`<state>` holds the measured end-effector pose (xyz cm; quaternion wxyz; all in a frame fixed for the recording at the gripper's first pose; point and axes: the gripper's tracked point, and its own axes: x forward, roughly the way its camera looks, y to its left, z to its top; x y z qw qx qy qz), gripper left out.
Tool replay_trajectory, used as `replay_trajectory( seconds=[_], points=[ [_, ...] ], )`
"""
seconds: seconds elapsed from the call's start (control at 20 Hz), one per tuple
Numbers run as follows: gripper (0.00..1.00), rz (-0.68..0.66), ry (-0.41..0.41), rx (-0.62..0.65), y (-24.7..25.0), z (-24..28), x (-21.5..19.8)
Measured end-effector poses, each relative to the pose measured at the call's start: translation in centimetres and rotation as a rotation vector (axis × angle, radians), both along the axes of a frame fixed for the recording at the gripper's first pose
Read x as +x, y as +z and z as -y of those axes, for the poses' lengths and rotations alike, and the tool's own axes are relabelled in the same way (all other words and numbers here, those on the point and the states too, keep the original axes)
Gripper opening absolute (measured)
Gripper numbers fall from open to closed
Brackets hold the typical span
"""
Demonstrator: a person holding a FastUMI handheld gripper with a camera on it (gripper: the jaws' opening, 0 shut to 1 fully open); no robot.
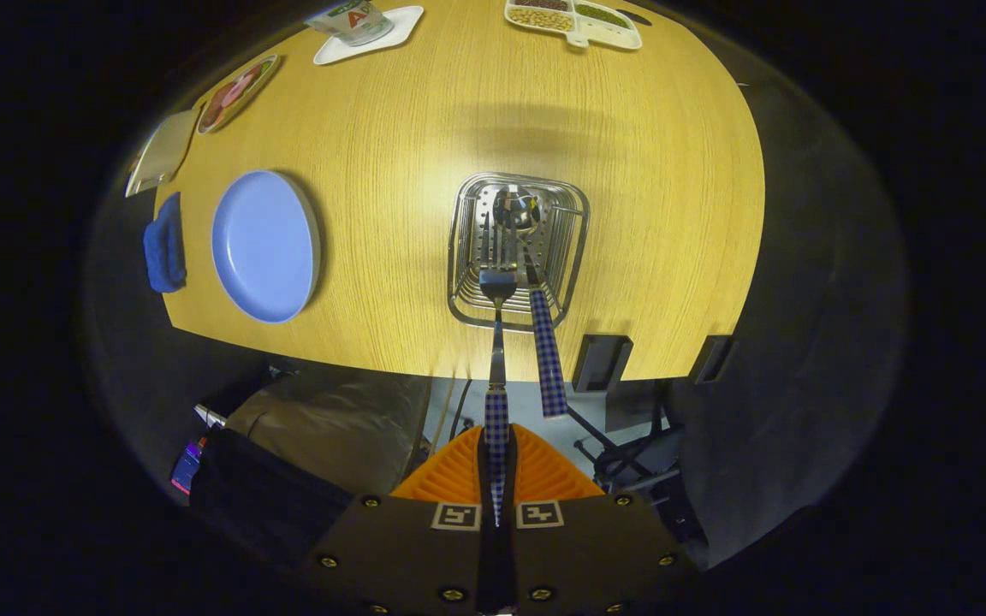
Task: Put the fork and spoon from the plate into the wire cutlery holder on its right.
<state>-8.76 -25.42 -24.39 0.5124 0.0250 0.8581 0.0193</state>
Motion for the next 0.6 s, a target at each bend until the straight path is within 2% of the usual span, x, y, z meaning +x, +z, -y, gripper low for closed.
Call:
replay_trajectory(
  seconds=[0.2, 0.6],
  points=[
    [0.01, -0.067, 0.004, -0.009, -1.1, -0.1, 0.3],
    [0.01, -0.119, 0.026, -0.012, -2.2, -0.1, 1.5]
  ],
)
